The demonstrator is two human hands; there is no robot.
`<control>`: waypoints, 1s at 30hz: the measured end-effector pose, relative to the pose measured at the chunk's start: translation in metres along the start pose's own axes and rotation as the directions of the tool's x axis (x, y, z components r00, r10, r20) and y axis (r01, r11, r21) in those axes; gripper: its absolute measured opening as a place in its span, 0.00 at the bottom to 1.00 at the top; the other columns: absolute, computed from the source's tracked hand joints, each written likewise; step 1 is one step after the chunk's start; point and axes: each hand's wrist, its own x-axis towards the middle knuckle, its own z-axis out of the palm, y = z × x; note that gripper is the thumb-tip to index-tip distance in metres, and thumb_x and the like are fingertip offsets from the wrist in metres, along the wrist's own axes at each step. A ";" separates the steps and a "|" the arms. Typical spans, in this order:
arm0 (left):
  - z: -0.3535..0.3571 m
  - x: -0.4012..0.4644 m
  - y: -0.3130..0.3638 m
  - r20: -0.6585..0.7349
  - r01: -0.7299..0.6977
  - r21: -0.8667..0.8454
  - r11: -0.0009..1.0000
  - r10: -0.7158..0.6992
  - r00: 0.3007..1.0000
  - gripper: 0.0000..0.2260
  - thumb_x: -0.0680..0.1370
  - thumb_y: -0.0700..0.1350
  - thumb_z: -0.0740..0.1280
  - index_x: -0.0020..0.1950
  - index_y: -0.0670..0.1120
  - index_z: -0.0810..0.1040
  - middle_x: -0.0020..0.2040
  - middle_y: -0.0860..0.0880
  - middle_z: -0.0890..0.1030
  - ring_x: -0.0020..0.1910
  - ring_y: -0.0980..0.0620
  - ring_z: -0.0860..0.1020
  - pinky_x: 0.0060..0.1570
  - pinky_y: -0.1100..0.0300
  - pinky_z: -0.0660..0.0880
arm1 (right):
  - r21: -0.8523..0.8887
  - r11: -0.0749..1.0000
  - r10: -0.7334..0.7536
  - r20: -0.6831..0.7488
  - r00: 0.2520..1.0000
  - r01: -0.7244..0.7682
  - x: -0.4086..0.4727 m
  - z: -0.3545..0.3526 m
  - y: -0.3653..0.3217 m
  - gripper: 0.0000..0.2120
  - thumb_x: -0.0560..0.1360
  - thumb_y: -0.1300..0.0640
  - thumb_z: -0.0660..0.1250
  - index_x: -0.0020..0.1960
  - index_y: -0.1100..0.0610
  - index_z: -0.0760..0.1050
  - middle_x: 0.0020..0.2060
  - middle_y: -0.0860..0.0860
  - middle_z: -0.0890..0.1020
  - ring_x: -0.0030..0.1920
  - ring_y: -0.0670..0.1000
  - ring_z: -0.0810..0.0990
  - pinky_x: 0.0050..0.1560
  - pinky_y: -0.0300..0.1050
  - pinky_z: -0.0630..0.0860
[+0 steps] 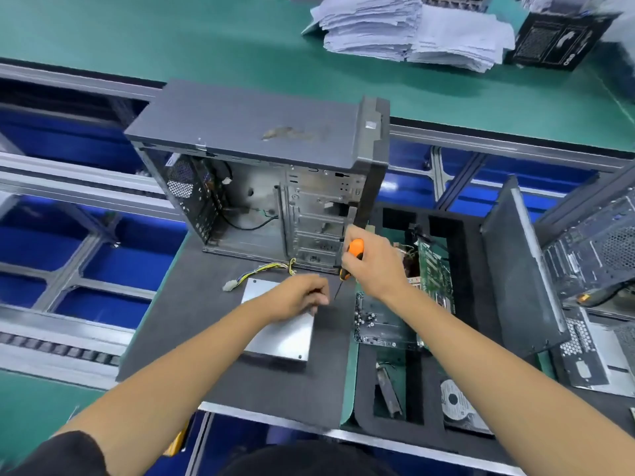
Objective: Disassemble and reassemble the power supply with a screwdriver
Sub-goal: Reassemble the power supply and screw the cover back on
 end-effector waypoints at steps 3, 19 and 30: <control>-0.016 -0.037 -0.011 -0.052 0.079 -0.240 0.967 -0.094 0.994 0.06 0.83 0.32 0.62 0.46 0.35 0.73 0.39 0.38 0.79 0.37 0.43 0.79 0.44 0.44 0.81 | -0.021 0.998 -0.053 0.011 0.999 0.053 0.001 0.016 -0.029 0.05 0.66 0.51 0.60 0.39 0.51 0.67 0.29 0.49 0.75 0.35 0.53 0.75 0.37 0.48 0.71; -0.049 -0.153 -0.058 -0.153 0.101 -0.194 0.976 -0.132 0.979 0.02 0.78 0.38 0.72 0.49 0.42 0.81 0.44 0.50 0.86 0.46 0.54 0.85 0.49 0.65 0.77 | 0.050 0.996 -0.080 0.108 0.991 0.075 -0.022 0.095 -0.130 0.03 0.66 0.54 0.60 0.39 0.51 0.66 0.29 0.46 0.80 0.38 0.55 0.81 0.45 0.54 0.77; -0.039 -0.179 -0.070 -0.185 0.031 -0.145 0.989 -0.057 0.981 0.07 0.74 0.42 0.77 0.45 0.46 0.79 0.41 0.48 0.86 0.41 0.52 0.84 0.48 0.60 0.80 | 0.030 0.998 -0.052 0.121 0.991 0.049 -0.047 0.109 -0.151 0.02 0.68 0.57 0.61 0.40 0.53 0.68 0.28 0.45 0.80 0.38 0.56 0.81 0.45 0.54 0.77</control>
